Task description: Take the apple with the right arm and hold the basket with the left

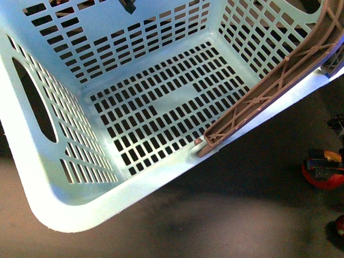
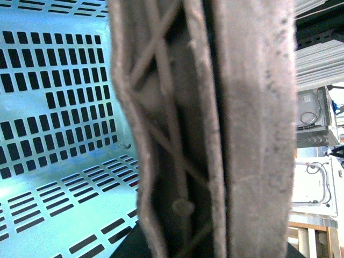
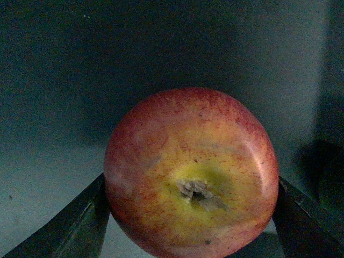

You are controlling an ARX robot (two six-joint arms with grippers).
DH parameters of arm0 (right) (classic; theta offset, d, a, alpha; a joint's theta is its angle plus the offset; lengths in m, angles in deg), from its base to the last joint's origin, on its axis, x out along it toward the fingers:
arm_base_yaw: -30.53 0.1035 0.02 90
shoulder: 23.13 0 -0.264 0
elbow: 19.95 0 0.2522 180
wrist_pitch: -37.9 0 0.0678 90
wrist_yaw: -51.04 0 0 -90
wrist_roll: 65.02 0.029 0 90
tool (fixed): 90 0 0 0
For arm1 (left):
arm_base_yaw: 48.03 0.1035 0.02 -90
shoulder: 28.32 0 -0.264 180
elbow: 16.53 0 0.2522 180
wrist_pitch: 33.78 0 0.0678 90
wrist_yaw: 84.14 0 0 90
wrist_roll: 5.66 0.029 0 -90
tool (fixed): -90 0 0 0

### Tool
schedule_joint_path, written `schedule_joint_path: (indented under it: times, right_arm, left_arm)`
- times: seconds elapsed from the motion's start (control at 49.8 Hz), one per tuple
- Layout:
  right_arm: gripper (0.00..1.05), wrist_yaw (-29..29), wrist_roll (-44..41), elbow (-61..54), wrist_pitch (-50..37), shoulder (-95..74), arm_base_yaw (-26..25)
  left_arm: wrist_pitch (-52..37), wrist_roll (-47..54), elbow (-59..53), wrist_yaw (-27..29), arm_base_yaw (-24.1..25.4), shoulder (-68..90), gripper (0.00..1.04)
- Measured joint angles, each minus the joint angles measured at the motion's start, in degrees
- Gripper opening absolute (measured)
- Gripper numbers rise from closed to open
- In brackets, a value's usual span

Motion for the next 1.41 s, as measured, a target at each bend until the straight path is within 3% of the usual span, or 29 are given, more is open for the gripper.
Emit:
schedule_joint_path:
  times: [0.241,0.402,0.643,0.864,1.165,1.406]
  right_arm:
    - [0.74,3.8,-1.11,-4.37,-0.39,10.43,-3.13]
    - [0.74,8.96,-1.66,-6.62,2.27,27.74,-6.14]
    - [0.74,16.09,0.76,-8.04,9.16,48.87,-5.44]
    - [0.74,16.74,6.62,-6.25,13.03,60.24,1.46]
    - [0.74,12.41,9.42,-5.35,12.66,58.45,14.38]
    - [0.74,9.81,11.08,-5.42,11.72,56.0,21.07]
  left_arm:
    - [0.0,0.0,0.0,0.02,0.0,0.0,0.16]
    - [0.0,0.0,0.0,0.0,0.0,0.0,0.16]
    - [0.0,0.0,0.0,0.0,0.0,0.0,0.16]
    - [0.0,0.0,0.0,0.0,0.0,0.0,0.16]
    - [0.0,0.0,0.0,0.02,0.0,0.0,0.16]
    - [0.0,0.02,0.0,0.04,0.0,0.0,0.16]
